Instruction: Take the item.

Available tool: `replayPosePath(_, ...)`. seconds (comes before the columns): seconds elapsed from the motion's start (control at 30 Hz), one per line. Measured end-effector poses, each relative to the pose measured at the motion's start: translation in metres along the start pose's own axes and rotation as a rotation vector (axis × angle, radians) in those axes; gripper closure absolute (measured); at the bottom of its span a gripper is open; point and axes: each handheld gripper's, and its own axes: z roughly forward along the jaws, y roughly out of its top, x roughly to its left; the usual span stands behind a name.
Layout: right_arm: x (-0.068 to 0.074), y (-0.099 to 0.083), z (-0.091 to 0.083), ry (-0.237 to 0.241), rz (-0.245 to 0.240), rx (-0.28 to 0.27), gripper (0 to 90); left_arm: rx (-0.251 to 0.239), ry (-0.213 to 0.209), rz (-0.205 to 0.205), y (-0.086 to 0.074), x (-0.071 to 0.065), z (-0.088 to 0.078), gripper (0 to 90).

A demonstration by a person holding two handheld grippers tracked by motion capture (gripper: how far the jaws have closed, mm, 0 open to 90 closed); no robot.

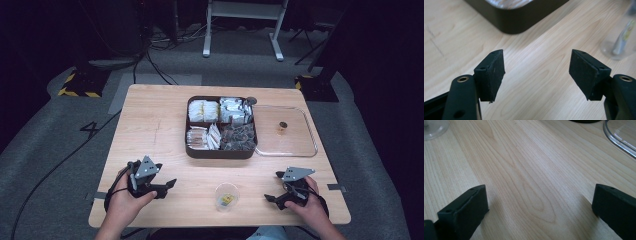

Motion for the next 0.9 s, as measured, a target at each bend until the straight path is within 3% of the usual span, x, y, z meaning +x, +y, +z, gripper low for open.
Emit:
replayPosePath(0.07,0.0,0.0,0.0,0.0,0.0,0.0,0.5,0.034,0.013,-0.029,-0.011,0.007,0.005,29.2)
replayPosePath(0.23,0.0,0.0,0.0,0.0,0.0,0.0,0.5,0.079,0.043,-0.053,-0.027,0.015,0.009,29.2)
replayPosePath(0.53,0.001,0.0,0.0,-0.002,0.002,0.0,0.5,0.129,0.088,-0.115,-0.05,0.028,0.011,29.1)
replayPosePath(0.63,0.001,0.0,0.001,-0.003,0.001,-0.002,0.5,0.138,0.102,-0.115,-0.053,0.032,0.013,29.0)
replayPosePath(0.7,0.001,0.0,0.001,-0.003,0.001,-0.001,0.5,0.173,0.114,-0.116,-0.057,0.035,0.016,29.2)
replayPosePath(0.9,0.001,0.0,0.001,-0.002,0.001,-0.001,0.5,0.138,0.127,-0.121,-0.063,0.039,0.02,20.8)
